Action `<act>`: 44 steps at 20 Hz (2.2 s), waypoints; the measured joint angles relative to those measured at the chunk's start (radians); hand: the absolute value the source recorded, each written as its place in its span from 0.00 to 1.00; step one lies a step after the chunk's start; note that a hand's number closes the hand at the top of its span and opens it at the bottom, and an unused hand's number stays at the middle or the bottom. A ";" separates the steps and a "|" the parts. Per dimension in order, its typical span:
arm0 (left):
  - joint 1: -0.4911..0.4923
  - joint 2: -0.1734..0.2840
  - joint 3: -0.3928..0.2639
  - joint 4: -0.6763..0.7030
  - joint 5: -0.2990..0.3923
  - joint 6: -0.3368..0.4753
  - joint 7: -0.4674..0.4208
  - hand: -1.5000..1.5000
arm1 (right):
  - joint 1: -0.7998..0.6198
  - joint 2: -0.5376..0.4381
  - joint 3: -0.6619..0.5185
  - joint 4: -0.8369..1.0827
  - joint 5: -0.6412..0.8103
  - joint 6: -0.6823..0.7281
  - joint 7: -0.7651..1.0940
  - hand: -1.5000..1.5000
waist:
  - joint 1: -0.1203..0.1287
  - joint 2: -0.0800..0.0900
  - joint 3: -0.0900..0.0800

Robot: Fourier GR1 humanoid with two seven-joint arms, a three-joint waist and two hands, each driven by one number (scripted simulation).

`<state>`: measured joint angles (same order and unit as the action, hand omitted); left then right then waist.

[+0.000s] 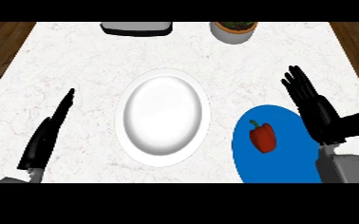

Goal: Pick the bell pepper from the plate and place it in the plate

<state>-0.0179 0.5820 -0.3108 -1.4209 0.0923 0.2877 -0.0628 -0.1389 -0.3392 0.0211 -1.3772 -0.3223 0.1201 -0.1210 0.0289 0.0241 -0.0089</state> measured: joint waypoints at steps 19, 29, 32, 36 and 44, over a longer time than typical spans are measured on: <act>0.099 -0.026 0.118 -0.010 0.019 0.011 -0.116 0.50 | 0.338 0.302 -0.025 -0.531 0.040 -0.407 -0.181 0.00 | -0.044 -0.030 0.008; 0.095 -0.038 0.130 -0.036 0.005 0.000 -0.092 0.50 | 0.512 0.015 0.019 -0.703 0.197 -0.277 0.081 0.00 | -0.035 -0.025 0.007; 0.098 -0.041 0.125 -0.050 -0.008 -0.001 -0.084 0.50 | 0.490 -0.069 -0.001 -0.713 0.221 -0.245 0.207 0.00 | -0.028 -0.024 0.008; 0.099 -0.040 0.142 -0.052 -0.004 -0.021 -0.083 0.50 | 0.424 -0.142 0.002 -0.711 0.250 -0.212 0.383 0.00 | -0.022 -0.023 0.008; 0.083 -0.056 0.167 -0.043 -0.023 -0.044 -0.076 0.50 | 0.232 -0.212 0.056 -0.577 0.264 -0.080 0.585 0.00 | -0.019 -0.022 0.008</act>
<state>0.0648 0.5259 -0.1443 -1.4635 0.0689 0.2433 -0.1388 0.0935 -0.5513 0.0770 -1.9540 -0.0582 0.0404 0.4640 0.0100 0.0018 -0.0005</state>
